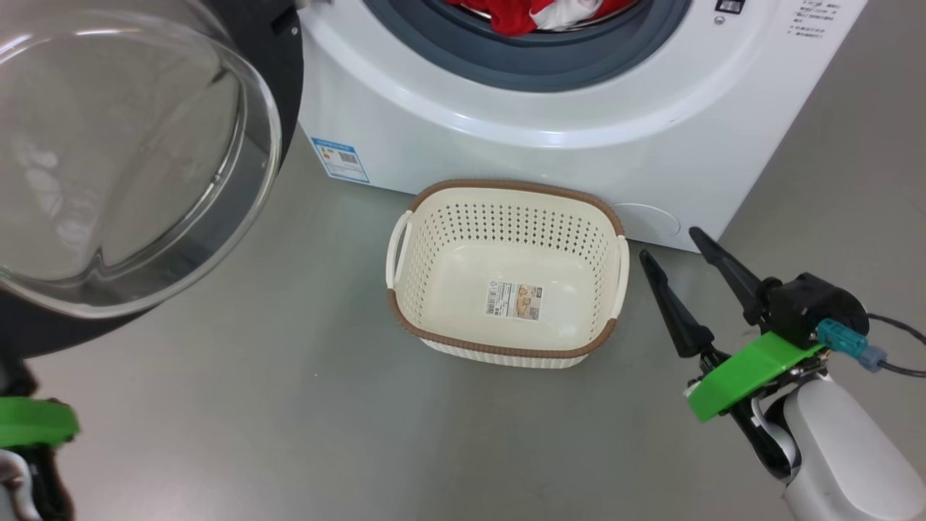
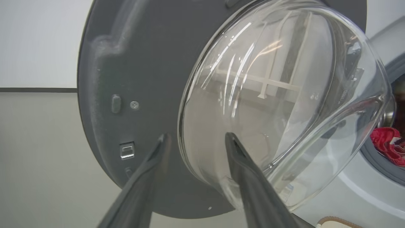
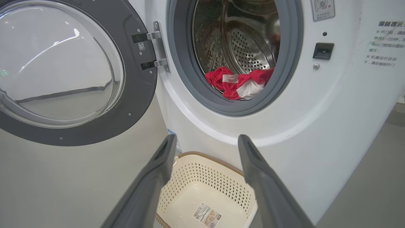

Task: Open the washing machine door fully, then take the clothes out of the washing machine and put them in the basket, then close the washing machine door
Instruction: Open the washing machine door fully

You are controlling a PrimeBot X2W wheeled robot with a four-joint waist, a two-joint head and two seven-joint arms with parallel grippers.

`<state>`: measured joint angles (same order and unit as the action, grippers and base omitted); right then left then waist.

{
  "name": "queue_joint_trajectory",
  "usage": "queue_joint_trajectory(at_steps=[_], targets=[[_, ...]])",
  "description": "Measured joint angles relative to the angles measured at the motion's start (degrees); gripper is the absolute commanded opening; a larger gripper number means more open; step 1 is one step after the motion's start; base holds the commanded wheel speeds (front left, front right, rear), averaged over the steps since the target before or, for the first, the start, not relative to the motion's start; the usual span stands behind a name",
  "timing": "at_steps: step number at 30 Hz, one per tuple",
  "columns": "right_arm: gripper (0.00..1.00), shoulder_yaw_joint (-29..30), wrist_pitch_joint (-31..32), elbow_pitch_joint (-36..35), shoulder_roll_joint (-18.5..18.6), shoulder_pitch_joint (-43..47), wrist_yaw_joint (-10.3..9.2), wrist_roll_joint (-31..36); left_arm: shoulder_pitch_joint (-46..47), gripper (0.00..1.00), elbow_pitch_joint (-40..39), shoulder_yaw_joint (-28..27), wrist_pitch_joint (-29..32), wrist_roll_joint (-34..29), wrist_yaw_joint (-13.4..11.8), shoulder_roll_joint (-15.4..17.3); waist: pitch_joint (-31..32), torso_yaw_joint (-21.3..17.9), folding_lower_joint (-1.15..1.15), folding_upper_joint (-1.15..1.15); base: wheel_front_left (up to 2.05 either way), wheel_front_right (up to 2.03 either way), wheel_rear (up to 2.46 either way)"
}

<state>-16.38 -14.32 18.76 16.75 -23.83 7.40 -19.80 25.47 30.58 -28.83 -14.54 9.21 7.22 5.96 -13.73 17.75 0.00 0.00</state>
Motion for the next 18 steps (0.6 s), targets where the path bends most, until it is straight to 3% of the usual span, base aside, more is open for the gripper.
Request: queue_joint_trajectory(at_steps=[10, 18], targets=[[1.0, 0.94, 0.0, -0.54, -0.36, 1.64, 0.0, -0.12, -8.48, 1.0, -8.26, 7.98, 0.0, 3.93, 0.1, -1.37, 1.34, -1.93, 0.0, 0.0, 0.0, 0.0, 0.0], [1.0, 3.04, 0.0, -1.24, -1.01, 4.13, 0.0, -0.12, -13.15, 1.0, -12.92, 15.63, 0.0, 6.21, 0.1, -1.12, 2.42, -5.74, 0.0, 0.0, 0.0, 0.0, 0.0]])
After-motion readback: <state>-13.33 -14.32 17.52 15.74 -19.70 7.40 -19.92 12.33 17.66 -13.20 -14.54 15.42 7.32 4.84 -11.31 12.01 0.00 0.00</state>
